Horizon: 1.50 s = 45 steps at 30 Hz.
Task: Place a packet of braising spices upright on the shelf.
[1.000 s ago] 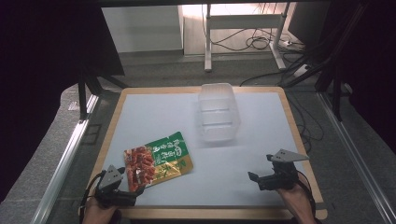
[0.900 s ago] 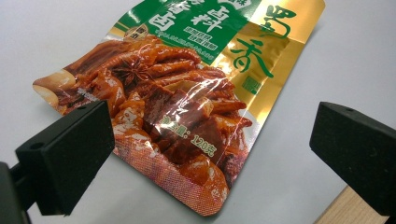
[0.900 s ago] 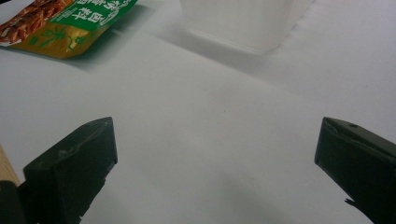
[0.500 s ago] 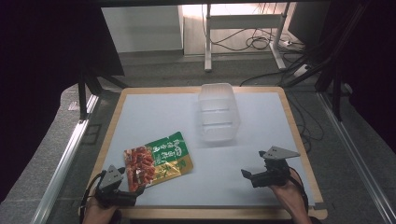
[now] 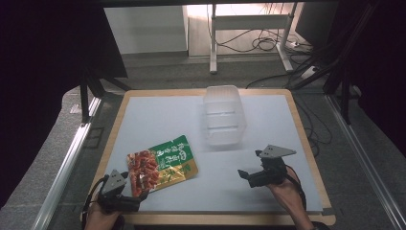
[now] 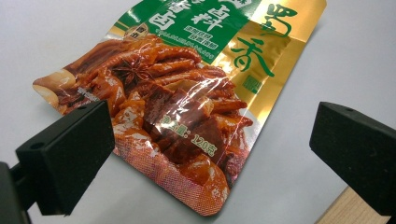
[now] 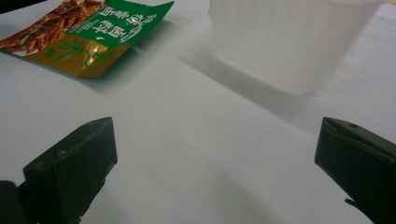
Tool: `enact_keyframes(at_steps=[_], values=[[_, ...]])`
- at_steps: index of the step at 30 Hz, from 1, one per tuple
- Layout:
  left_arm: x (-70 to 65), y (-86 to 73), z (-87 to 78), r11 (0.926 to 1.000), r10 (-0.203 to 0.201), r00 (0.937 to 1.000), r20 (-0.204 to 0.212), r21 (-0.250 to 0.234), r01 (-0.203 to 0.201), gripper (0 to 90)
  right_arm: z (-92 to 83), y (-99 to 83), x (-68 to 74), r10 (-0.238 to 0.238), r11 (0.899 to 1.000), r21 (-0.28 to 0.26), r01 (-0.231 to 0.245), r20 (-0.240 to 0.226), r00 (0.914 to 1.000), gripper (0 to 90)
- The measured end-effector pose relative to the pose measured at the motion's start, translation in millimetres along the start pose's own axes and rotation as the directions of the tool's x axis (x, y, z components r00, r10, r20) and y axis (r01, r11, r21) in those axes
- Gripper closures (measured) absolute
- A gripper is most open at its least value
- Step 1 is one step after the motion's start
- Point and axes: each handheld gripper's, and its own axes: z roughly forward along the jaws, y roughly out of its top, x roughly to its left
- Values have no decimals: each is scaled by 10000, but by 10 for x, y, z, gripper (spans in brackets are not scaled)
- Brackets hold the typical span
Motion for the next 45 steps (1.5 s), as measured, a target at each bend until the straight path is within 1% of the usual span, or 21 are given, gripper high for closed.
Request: enact_keyframes(at_steps=[5, 13, 15, 16, 18, 19, 20, 21, 23, 24, 27, 28, 32, 34, 35, 36, 38, 39, 40, 44, 45], values=[[-4, 1, 1, 10000, 11, 10000, -20, 12, -11, 0, 88, 46, 17, -94, 10000, 20, 94, -149, 9998, 0], [-8, 2, 3, 10000, 43, 10000, -37, 28, -43, 0, 222, 117, 49, -108, 9998, 134, 114, -431, 9990, 0], [-11, 2, 5, 10000, 72, 10000, -49, 36, -72, 0, 270, 161, 72, 1, 10000, 69, 2, -542, 9985, 0], [-13, 3, 4, 9999, 90, 9999, -59, 47, -90, 0, 270, 161, 72, 1, 10000, 69, 2, -542, 9985, 0], [-15, 4, 6, 9999, 118, 9999, -66, 64, -117, 0, 323, 205, 89, 21, 10000, 32, -18, -761, 9971, 0], [-15, 4, 6, 9999, 118, 9999, -66, 64, -117, 0, 323, 205, 89, 21, 10000, 32, -18, -761, 9971, 0], [-15, 4, 6, 9999, 122, 9999, -65, 67, -121, 0, 367, 228, 103, -54, 10000, 33, 57, -880, 9961, 0], [-15, 4, 6, 9999, 122, 9999, -65, 67, -121, 0, 367, 228, 103, -54, 10000, 33, 57, -880, 9961, 0], [-16, 4, 6, 9999, 132, 9999, -71, 72, -132, 0, 414, 248, 118, -138, 9999, 62, 144, -939, 9955, 0], [-16, 5, 6, 9999, 127, 9999, -67, 81, -127, 0, 470, 266, 135, -197, 9997, 97, 208, -1019, 9946, 0], [-16, 5, 6, 9999, 127, 9999, -73, 82, -126, 0, 512, 280, 146, -233, 9996, 134, 249, -1083, 9938, 0], [-17, 4, 6, 9999, 132, 9999, -78, 74, -132, 0, 560, 293, 165, -232, 9996, 118, 248, -1188, 9926, 0], [-18, 4, 7, 9999, 142, 9999, -78, 85, -141, 0, 627, 314, 195, -293, 9994, 159, 315, -1255, 9917, 0], [-19, 4, 8, 9999, 147, 9999, -78, 90, -147, 0, 705, 339, 223, -309, 9992, 210, 340, -1347, 9904, 0], [-19, 4, 8, 9999, 147, 9999, -78, 90, -147, 0, 705, 339, 223, -309, 9992, 210, 340, -1347, 9904, 0], [-18, 4, 8, 9999, 142, 9999, -76, 89, -141, 0, 760, 359, 245, -282, 9991, 265, 321, -1389, 9899, 0], [-18, 4, 8, 9999, 140, 9999, -73, 88, -139, 0, 819, 379, 276, -248, 9992, 290, 292, -1425, 9895, 0], [-18, 4, 8, 9999, 140, 9999, -73, 88, -139, 0, 819, 379, 276, -248, 9992, 290, 292, -1425, 9895, 0], [-18, 4, 8, 9999, 141, 9999, -70, 91, -141, 0, 880, 402, 315, -313, 9987, 353, 369, -1488, 9884, 0], [-17, 3, 8, 9999, 141, 9999, -64, 89, -141, 0, 944, 428, 364, -430, 9980, 394, 494, -1479, 9881, 0], [-18, 3, 8, 9998, 147, 9999, -65, 92, -147, 0, 966, 434, 375, -439, 9977, 438, 514, -1583, 9864, 0]])
